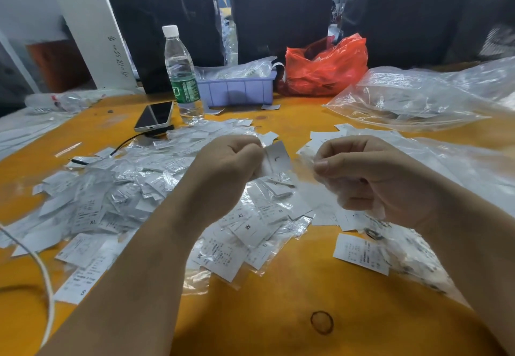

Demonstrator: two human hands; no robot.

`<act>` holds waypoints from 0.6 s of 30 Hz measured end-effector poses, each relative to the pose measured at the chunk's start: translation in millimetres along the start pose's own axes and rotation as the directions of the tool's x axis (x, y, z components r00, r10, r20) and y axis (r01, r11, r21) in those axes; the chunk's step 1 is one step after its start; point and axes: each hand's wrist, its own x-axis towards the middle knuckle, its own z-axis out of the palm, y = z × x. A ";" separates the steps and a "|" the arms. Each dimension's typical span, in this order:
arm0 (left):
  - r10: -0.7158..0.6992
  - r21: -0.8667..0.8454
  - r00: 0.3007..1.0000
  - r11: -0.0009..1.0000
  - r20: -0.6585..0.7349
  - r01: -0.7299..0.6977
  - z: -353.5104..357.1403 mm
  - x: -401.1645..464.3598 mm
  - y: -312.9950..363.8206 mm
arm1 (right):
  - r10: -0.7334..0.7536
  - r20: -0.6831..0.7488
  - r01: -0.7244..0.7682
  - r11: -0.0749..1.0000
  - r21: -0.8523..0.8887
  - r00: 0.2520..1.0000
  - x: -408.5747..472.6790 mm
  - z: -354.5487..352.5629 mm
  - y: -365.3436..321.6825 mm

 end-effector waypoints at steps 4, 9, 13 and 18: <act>0.054 0.040 0.998 0.998 0.032 -0.056 2.6 -2.5 0.5 | 0.038 0.084 -0.036 0.999 -0.027 0.996 -1.9 -1.6 -1.9; 0.074 0.052 0.997 0.996 -0.009 -0.074 3.9 -3.1 1.1 | 0.078 0.110 -0.071 0.995 -0.063 0.991 -2.7 -2.2 -2.5; 0.085 0.042 0.995 0.996 -0.059 -0.082 5.6 -2.7 1.9 | 0.090 0.135 -0.081 0.994 -0.070 0.987 -2.7 -2.8 -2.8; 0.086 0.017 0.996 0.996 -0.033 -0.086 8.3 -4.2 1.9 | 0.096 0.139 -0.085 0.993 -0.082 0.986 -2.9 -0.8 -2.1</act>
